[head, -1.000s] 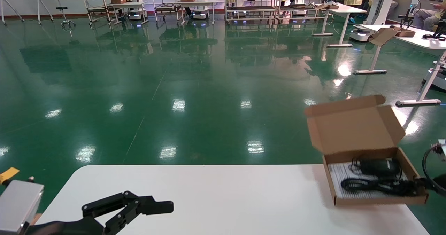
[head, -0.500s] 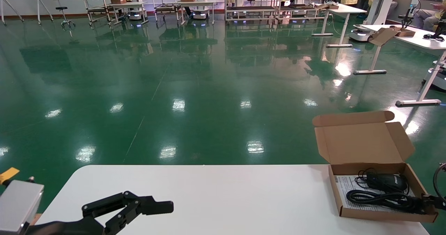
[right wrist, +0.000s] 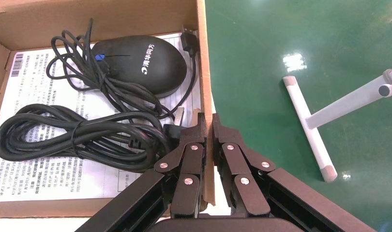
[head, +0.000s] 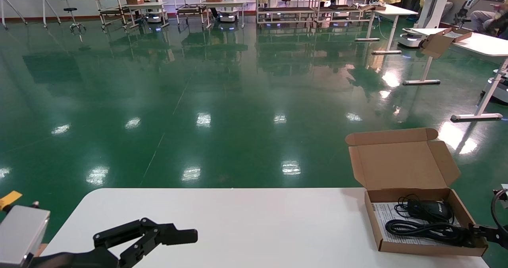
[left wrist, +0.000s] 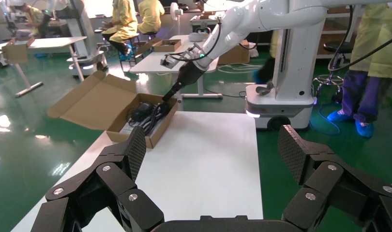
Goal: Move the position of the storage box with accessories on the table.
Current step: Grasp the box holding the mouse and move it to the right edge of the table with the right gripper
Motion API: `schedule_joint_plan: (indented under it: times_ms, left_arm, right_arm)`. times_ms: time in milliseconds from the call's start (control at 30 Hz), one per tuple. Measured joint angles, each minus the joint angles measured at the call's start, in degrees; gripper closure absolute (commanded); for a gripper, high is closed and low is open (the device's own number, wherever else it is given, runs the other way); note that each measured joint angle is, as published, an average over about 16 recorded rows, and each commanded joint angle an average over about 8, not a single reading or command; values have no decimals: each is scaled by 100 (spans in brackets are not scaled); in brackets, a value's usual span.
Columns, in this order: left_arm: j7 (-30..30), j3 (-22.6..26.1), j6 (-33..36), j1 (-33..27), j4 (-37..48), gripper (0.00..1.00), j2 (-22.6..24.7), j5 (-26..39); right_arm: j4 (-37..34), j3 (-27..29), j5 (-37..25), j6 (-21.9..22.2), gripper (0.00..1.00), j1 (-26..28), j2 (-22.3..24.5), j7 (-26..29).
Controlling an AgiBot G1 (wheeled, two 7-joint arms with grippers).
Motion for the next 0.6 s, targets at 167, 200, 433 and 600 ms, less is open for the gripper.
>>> schedule_joint_plan:
  times_ms: [167, 200, 433, 600]
  left_arm:
    - [0, 0, 0, 0, 0, 0, 0, 0]
    - [0, 0, 0, 0, 0, 0, 0, 0]
    - [0, 0, 0, 0, 0, 0, 0, 0]
    - [0, 1, 0, 0, 0, 0, 0, 0]
  right_arm:
    - [-21, 60, 86, -36, 19, -19, 32, -134]
    - [-26, 71, 102, -41, 7, -21, 38, -158]
    - [-52, 131, 186, -29, 0, -29, 63, -326]
    - [-66, 165, 234, 26, 0, -40, 81, -450]
